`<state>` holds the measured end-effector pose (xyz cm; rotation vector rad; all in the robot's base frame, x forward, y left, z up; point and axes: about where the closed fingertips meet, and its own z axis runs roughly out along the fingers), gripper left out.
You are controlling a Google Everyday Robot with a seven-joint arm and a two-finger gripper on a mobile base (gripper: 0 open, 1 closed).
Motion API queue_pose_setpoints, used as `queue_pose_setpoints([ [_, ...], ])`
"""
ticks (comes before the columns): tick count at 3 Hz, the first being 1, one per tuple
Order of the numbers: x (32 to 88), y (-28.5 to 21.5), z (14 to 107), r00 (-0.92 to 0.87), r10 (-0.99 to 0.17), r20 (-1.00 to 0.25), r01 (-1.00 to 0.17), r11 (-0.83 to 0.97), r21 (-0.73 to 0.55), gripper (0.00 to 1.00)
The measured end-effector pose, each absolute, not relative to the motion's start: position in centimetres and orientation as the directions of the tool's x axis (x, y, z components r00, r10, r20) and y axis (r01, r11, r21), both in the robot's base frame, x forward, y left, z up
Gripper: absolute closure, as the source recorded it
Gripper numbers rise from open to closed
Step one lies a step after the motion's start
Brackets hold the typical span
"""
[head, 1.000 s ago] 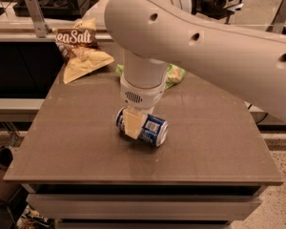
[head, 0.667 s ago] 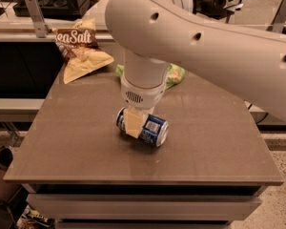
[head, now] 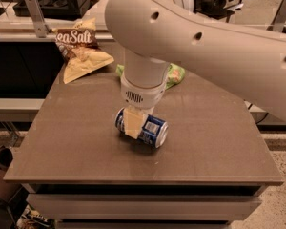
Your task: Place pepsi can upright
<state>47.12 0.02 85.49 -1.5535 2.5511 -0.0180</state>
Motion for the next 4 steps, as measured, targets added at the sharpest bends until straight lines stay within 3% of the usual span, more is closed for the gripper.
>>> queue_pose_setpoints([
  [2, 47.0, -2.1, 89.3, -0.374, -0.904, -0.206, -0.904, 0.405, -0.137, 1.0],
  [4, 48.0, -4.8, 93.6, -0.256, -0.893, -0.371, -0.932, 0.329, -0.149, 1.0],
])
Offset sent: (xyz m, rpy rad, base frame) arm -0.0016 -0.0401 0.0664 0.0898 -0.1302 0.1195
